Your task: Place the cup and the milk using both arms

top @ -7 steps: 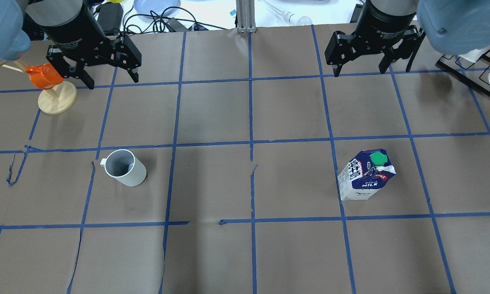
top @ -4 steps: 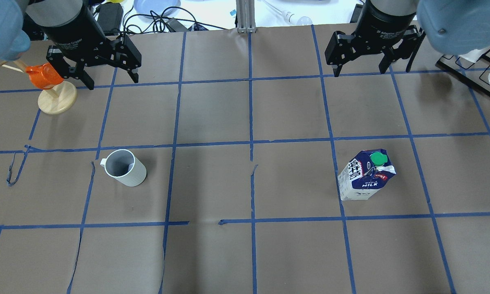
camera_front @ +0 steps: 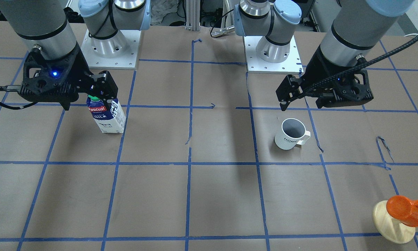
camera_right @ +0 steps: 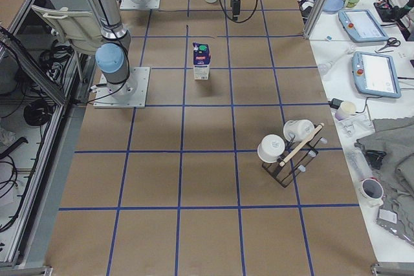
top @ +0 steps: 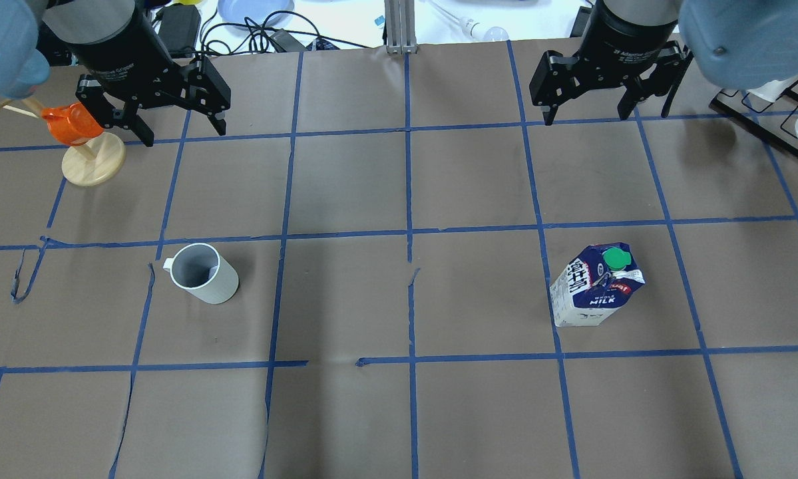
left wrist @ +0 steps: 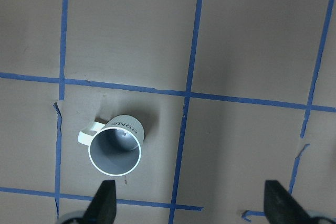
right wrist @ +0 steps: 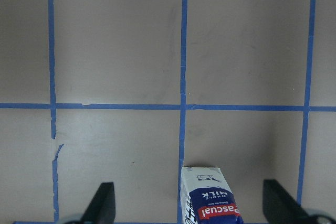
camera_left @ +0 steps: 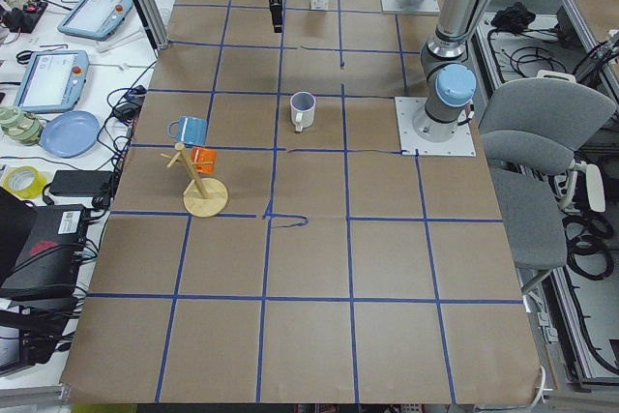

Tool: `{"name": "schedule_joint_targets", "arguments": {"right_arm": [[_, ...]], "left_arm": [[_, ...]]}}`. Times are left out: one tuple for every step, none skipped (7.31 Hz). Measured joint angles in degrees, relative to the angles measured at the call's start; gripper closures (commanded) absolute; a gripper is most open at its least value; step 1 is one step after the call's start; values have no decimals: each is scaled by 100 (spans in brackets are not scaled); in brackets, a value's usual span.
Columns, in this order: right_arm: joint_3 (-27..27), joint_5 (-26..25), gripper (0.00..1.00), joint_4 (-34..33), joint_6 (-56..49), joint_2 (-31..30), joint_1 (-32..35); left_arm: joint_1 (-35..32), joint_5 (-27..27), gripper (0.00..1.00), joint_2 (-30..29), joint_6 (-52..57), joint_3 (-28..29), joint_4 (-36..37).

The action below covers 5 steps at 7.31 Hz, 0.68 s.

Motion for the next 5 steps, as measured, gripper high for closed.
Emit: {"name": "schedule_joint_targets", "arguments": {"right_arm": [[6, -6, 0, 16, -3, 0, -4], [27, -16, 0, 42, -37, 8, -31], [107, -25, 0, 64, -156, 0, -81], [273, -33, 0, 76, -306, -45, -135], [511, -43, 0, 83, -419, -135, -216]], "left_arm": [[5, 4, 0, -2, -20, -3, -17], [23, 15, 0, -9, -57, -11, -42], [51, 14, 0, -11, -58, -59, -28], [90, 7, 0, -12, -32, -171, 81], [170, 1, 0, -15, -13, -328, 303]]}}
